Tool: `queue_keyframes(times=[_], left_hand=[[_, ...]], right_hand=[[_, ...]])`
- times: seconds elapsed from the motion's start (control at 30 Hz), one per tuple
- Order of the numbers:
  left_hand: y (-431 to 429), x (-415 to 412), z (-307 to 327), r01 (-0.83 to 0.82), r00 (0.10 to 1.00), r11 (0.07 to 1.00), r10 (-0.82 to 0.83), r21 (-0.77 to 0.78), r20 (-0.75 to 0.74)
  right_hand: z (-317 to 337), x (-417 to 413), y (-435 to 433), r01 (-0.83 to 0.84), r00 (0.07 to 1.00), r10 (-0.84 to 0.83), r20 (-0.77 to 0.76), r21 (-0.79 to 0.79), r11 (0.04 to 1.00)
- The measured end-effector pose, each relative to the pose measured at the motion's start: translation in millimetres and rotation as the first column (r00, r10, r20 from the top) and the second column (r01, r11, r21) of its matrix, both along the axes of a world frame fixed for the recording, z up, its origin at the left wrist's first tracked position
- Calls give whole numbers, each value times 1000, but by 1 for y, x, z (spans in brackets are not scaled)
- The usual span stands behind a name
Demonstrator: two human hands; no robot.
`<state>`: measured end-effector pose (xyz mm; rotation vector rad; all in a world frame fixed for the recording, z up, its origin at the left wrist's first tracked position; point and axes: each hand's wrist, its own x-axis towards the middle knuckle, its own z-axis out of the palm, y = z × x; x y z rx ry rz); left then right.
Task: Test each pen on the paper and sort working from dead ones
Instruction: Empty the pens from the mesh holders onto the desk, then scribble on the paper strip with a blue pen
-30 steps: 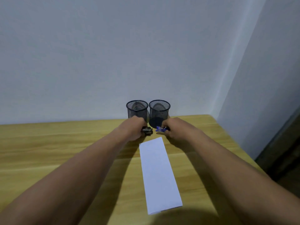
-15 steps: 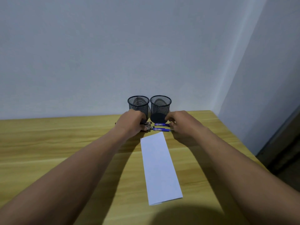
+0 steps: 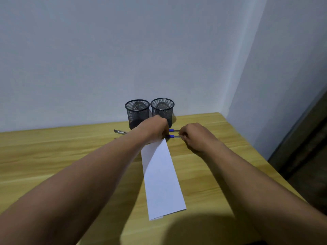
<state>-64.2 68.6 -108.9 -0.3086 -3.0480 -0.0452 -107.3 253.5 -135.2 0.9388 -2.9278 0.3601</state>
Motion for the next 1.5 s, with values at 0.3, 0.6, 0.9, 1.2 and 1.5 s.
queue_keyframes(times=[0.3,0.6,0.9,1.2,1.5], left_hand=[[14,-3,10,16,1000,996,-16,91,-6],[-12,42,45,-104,987,677,162,729,-10],[-23,98,58,-106,979,444,201,890,16],[-27,136,85,-102,975,321,218,941,32],[-31,163,89,-100,959,265,283,959,21]], right_hand=[[17,3,26,30,999,-27,22,-127,991],[64,39,28,347,859,83,505,-694,631],[60,98,-12,629,650,432,625,-762,155],[82,123,-38,466,732,449,512,-857,217],[88,135,-47,407,772,454,445,-895,185]])
